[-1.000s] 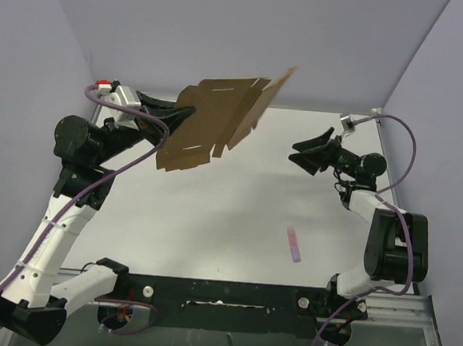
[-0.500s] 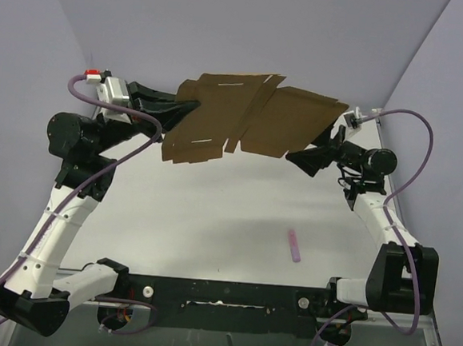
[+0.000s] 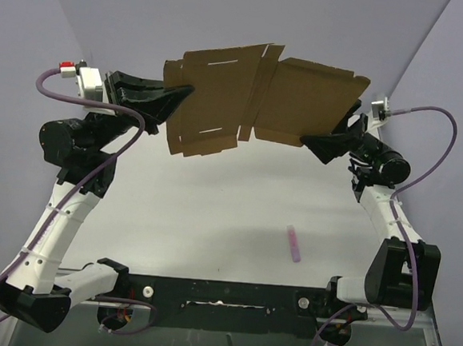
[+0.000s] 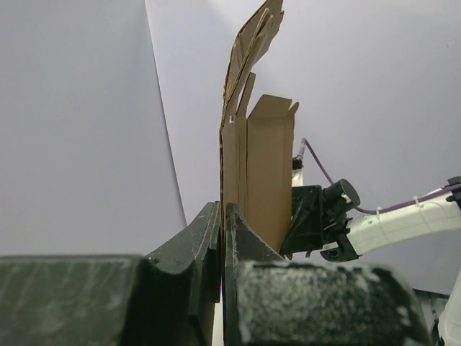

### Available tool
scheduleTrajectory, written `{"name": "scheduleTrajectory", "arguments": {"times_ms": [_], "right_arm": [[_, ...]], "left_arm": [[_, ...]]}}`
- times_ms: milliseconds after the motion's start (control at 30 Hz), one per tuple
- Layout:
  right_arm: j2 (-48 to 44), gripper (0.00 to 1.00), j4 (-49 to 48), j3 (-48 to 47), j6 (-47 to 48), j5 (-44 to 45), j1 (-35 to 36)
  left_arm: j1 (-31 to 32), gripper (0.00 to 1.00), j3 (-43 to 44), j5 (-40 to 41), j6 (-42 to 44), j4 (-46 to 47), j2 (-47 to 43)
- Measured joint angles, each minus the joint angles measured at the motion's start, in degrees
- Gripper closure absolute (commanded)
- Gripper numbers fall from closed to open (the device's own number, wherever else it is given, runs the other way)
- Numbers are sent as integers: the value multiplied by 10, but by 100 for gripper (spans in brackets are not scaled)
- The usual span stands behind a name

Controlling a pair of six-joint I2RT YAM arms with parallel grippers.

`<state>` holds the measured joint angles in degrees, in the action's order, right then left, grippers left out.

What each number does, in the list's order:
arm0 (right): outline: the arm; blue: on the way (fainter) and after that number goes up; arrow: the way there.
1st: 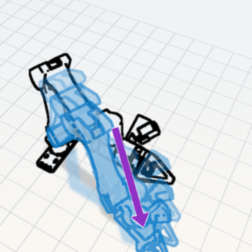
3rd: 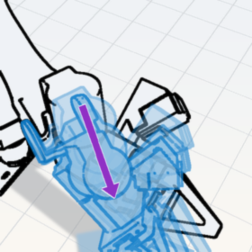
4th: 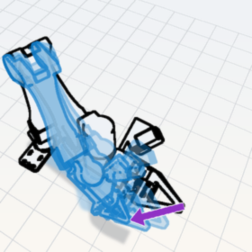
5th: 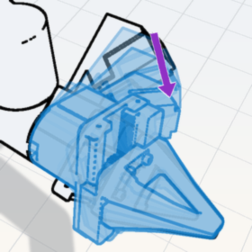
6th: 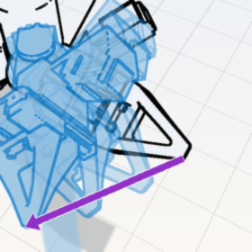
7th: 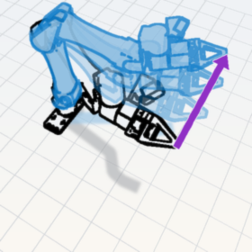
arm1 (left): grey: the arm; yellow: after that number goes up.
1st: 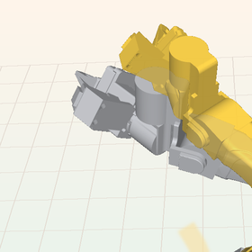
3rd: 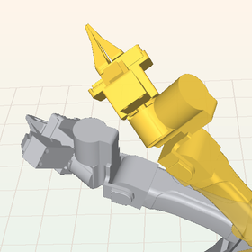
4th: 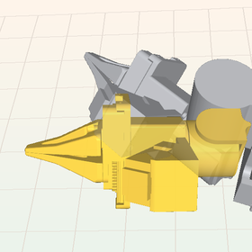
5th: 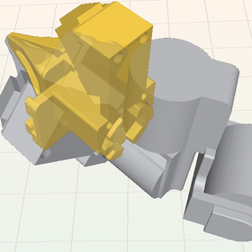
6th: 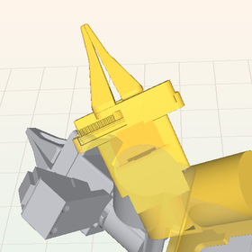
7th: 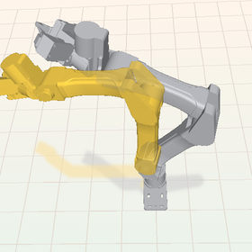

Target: Fold the paper box

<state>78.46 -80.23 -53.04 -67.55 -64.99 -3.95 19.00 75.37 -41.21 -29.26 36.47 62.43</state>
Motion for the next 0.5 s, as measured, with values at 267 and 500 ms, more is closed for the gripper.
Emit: {"name": "scheduleTrajectory", "arguments": {"times_ms": [267,500], "right_arm": [[-23,82,-24,0,-21,5,5],[-29,100,-4,0,4,-22,7]], "left_arm": [[0,100,-28,24,-30,42,4],[-8,84,-75,62,-20,40,0]]}}
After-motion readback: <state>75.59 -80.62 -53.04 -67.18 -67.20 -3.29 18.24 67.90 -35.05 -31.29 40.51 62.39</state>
